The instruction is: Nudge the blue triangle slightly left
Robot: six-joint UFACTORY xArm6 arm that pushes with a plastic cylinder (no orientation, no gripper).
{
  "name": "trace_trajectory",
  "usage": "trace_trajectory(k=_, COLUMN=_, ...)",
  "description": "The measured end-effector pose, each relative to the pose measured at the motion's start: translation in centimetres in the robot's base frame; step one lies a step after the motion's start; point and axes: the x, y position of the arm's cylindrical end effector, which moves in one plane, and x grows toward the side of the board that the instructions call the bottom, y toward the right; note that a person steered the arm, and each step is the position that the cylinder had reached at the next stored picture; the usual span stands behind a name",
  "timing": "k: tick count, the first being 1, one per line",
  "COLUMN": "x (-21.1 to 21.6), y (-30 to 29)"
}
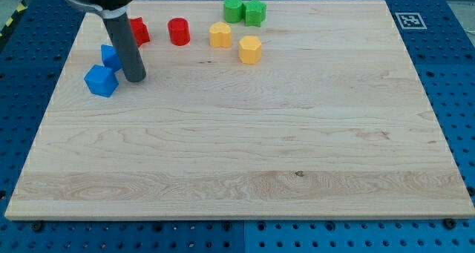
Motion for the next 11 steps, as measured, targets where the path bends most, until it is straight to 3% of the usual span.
trace_trajectory(k=11, x=-3.2, y=-1.8)
